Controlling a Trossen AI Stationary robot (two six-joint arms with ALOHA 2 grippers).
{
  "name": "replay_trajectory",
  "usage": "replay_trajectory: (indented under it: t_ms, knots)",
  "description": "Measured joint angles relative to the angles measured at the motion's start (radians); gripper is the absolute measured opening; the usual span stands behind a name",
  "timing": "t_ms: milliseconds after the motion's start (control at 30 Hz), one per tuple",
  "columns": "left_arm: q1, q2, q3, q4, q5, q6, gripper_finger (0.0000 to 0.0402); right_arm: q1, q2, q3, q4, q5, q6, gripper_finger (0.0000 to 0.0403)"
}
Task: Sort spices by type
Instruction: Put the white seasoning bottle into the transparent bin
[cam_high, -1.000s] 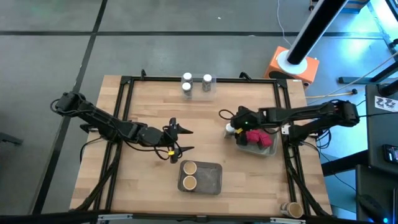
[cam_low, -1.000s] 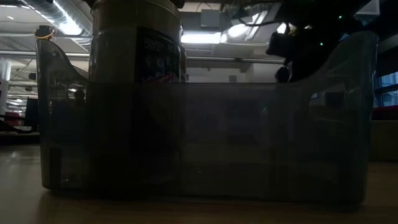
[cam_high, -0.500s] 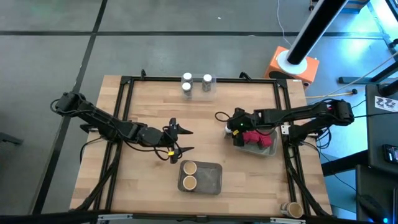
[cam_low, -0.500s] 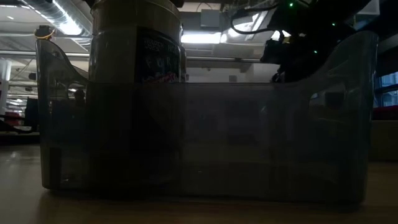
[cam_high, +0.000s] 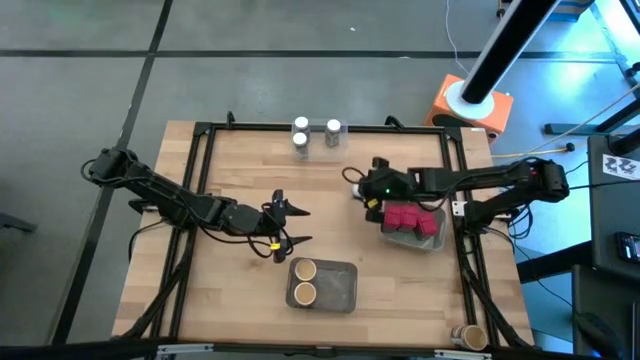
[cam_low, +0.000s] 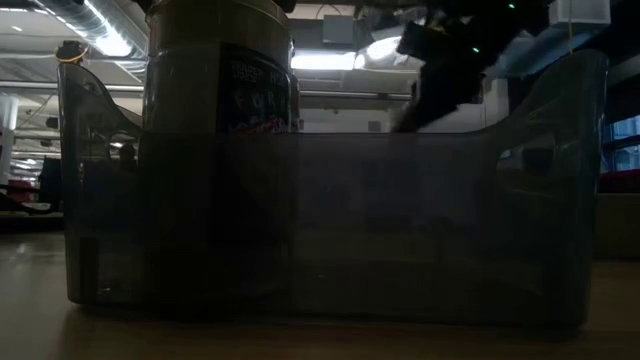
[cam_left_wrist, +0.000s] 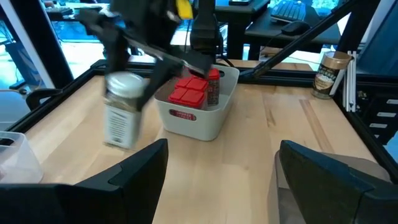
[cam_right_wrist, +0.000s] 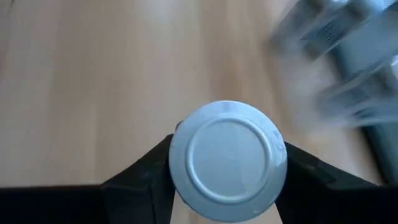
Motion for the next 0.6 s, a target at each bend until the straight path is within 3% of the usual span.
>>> replay_trajectory:
  t_ms: [600]
  knots:
    - [0.0, -0.001, 0.0, -0.024, 0.0, -0.04, 0.0292, -0.275, 0.144, 0.121, 0.26, -0.081, -0.086, 0.0201]
